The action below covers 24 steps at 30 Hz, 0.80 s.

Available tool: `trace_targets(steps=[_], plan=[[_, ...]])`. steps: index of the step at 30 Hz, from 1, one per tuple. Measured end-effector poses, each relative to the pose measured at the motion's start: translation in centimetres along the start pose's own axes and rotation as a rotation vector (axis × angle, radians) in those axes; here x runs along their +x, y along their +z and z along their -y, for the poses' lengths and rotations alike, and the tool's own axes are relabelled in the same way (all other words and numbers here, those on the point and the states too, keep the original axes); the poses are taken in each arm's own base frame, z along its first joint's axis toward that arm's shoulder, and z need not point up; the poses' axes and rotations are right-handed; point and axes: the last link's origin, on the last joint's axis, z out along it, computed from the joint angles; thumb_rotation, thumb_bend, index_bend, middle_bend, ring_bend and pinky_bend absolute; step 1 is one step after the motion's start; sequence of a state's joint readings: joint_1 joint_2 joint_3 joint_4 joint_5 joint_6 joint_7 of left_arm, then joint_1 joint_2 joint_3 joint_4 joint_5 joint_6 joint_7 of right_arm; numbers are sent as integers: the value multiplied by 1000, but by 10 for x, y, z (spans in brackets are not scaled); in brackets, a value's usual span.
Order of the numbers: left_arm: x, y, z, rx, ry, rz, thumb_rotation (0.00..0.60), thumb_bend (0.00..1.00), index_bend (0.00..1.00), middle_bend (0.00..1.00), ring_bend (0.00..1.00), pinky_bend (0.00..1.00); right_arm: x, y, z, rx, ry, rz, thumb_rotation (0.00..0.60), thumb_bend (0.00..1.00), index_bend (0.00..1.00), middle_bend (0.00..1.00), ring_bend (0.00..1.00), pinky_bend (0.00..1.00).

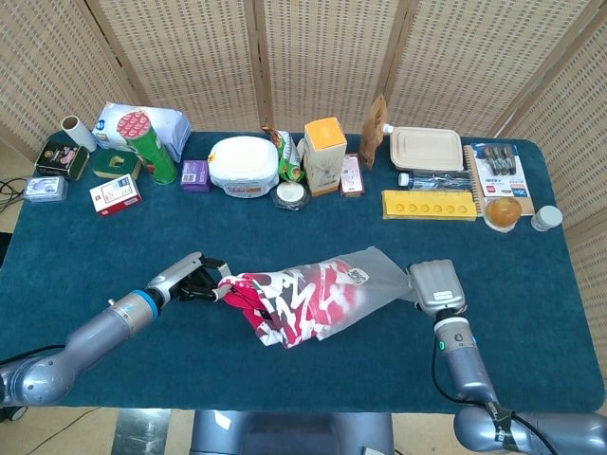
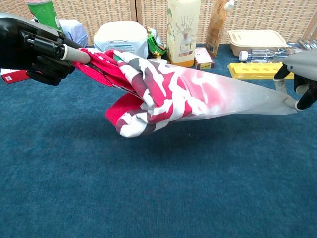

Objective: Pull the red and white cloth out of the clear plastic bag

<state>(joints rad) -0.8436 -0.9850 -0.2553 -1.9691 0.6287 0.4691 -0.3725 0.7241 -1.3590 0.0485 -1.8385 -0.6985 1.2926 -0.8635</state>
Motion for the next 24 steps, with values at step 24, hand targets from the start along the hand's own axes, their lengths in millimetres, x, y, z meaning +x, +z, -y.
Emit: trace_targets(steps=[24], plan=[[36, -30, 33, 49, -49, -107, 600, 446, 781, 1000, 959, 913, -3, 1, -51, -121, 25, -21, 600, 574, 737, 1000, 1000, 1000]])
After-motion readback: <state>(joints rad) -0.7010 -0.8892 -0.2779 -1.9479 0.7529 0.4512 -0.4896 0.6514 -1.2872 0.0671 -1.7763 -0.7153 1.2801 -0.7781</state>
